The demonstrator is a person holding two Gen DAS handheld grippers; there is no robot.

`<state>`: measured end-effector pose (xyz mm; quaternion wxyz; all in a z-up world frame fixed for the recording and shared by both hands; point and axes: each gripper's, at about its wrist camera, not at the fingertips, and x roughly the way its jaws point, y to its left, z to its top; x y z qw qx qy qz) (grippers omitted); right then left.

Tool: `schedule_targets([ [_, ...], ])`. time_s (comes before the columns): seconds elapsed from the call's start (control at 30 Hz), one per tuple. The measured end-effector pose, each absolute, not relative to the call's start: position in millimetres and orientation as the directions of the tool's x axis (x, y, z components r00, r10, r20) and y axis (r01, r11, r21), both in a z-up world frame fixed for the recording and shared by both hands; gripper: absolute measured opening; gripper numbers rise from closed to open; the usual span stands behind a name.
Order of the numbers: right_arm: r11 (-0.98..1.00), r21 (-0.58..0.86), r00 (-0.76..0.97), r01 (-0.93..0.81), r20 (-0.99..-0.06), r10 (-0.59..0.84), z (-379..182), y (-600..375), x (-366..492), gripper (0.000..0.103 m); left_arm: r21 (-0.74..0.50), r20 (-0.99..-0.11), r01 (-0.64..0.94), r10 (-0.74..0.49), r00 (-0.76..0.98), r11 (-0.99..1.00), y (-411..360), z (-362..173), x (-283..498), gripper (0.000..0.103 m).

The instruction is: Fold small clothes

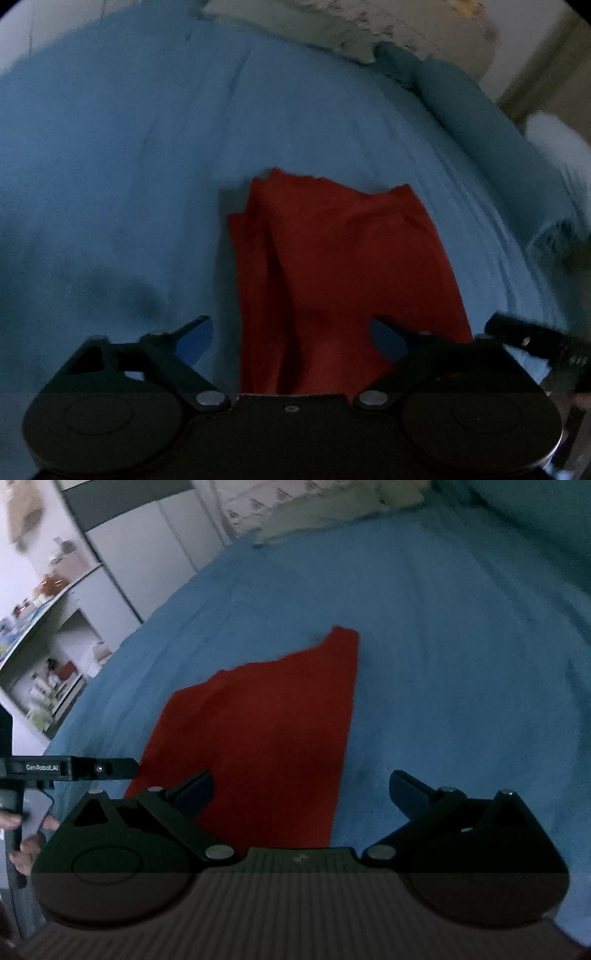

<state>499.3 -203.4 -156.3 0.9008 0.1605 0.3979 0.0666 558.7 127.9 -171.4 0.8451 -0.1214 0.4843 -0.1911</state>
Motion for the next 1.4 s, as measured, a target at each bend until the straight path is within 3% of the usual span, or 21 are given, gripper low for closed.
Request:
schedule_targets([
  [0.13,0.924,0.383,0.627,0.019,-0.724,0.287,-176.9,-205.8,514.7,0.103,-0.432,-0.777,0.174,-0.463,0.426,0.885,127.0,-194.9,574.0,0.083],
  [0.23,0.918,0.396,0.628,0.031,-0.722,0.290,-188.4,-201.6,518.6,0.103,-0.437,-0.768,0.176,-0.468,0.437,0.882,122.7,-199.0,573.4,0.060],
  [0.27,0.913,0.405,0.639,0.043,-0.714,0.286,-191.6,-199.7,518.7,0.103,-0.466,-0.758,0.176,-0.494,0.425,0.867,121.1,-199.9,573.6,0.043],
  [0.3,0.909,0.414,0.651,0.050,-0.704,0.285,-193.4,-197.8,519.0,0.099,-0.469,-0.762,0.164,-0.492,0.422,0.868,118.5,-199.3,573.3,0.042],
  [0.37,0.903,0.426,0.656,0.048,-0.696,0.293,-194.3,-190.7,525.7,0.069,-0.416,-0.780,0.187,-0.455,0.429,0.890,109.2,-192.3,570.9,0.038],
  [0.47,0.930,0.364,0.672,0.042,-0.700,0.243,-184.1,-178.8,525.4,0.044,-0.368,-0.787,0.208,-0.423,0.449,0.906,102.2,-174.9,564.2,0.032],
  [0.5,0.937,0.348,0.680,0.027,-0.693,0.238,-177.9,-176.5,522.7,0.042,-0.359,-0.784,0.214,-0.418,0.459,0.908,99.0,-169.4,562.4,0.031],
  [0.83,0.929,0.367,0.741,-0.051,-0.610,0.282,-101.7,-202.2,431.6,0.040,-0.287,-0.733,0.326,-0.426,0.530,0.901,57.3,-94.2,458.1,0.029],
  [0.97,0.927,0.373,0.743,-0.045,-0.608,0.281,-89.3,-228.7,367.3,0.040,-0.269,-0.727,0.357,-0.432,0.534,0.894,27.8,-92.4,399.9,0.029],
  [1.23,0.950,0.308,0.688,0.045,-0.699,0.194,-158.0,-262.0,292.4,0.041,-0.221,-0.776,0.336,-0.373,0.509,0.916,-24.1,-156.6,349.6,0.032],
  [1.4,0.915,0.390,0.707,0.101,-0.676,0.210,-194.9,-276.7,281.7,0.045,-0.234,-0.780,0.287,-0.355,0.515,0.929,-14.1,-180.2,352.6,0.045],
])
